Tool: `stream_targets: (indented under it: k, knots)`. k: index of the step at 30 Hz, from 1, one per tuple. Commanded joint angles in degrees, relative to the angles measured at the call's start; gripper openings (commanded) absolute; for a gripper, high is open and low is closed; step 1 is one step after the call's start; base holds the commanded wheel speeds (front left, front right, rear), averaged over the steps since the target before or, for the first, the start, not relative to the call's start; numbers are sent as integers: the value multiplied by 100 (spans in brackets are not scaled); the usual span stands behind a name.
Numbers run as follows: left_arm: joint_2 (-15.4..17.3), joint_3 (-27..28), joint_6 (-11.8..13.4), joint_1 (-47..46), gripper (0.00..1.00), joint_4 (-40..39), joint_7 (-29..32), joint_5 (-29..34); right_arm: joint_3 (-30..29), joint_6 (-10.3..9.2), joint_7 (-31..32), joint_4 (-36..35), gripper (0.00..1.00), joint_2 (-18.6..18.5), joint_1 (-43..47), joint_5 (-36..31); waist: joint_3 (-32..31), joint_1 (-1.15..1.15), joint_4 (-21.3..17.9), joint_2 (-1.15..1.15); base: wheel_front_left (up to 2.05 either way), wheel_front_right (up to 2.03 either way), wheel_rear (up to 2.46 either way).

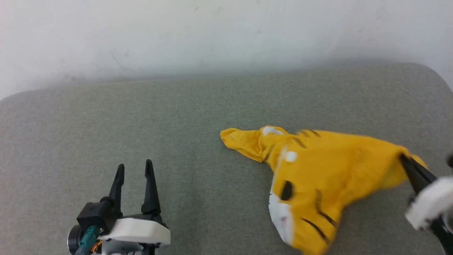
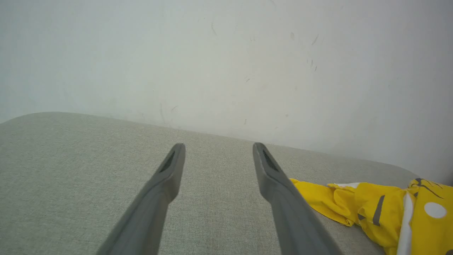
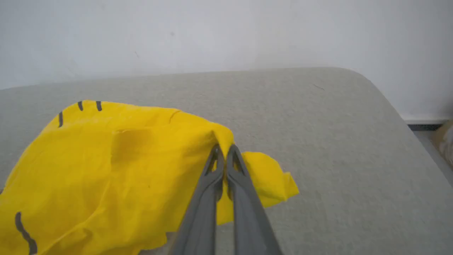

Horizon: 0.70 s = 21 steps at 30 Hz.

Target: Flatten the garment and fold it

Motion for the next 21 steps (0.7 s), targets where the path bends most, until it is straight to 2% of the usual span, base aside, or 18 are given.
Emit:
stream_targets:
  k: [1, 4, 6, 7, 9, 10, 16, 21]
  knots:
    - [-13, 0, -27, 32, 100, -19, -27, 64, -306, -5, 37, -3, 0, 175, 277, -94, 3, 0, -84, 0, 0, 0, 0]
    - [-14, -4, -26, 20, 100, -4, -27, 71, -1383, -5, 248, 51, 0, 608, 1004, -465, 19, 0, -139, 0, 0, 0, 0]
    - [-14, 4, -30, 19, 100, 15, -27, 71, -1884, -5, 376, 81, 0, 942, 1339, -680, 16, 0, -180, 0, 0, 0, 0]
    - [-14, 0, -36, 22, 100, 36, -27, 72, -2053, -5, 457, 99, 17, 1086, 1474, -820, 13, 0, -195, 0, 0, 0, 0]
    - [-14, -4, -47, 28, 100, 89, -27, 79, -2231, -5, 494, 85, 76, 1337, 1612, -1031, -5, 0, -216, 0, 0, 0, 0]
    - [-15, 1, -51, 30, 100, 109, -27, 81, -2263, -5, 452, 4, 100, 1438, 1644, -1092, -14, 0, -231, 0, 0, 0, 0]
    - [-15, -2, -94, 55, 100, 256, -27, 109, -2348, -5, -411, -718, 100, 1827, 1498, -1506, -127, 0, -317, 0, 0, 0, 0]
    - [0, -107, -184, -50, 100, 447, -20, 140, -2040, -5, -942, -1372, 100, 1995, 1434, -1899, -210, 0, -384, 0, 0, 0, 0]
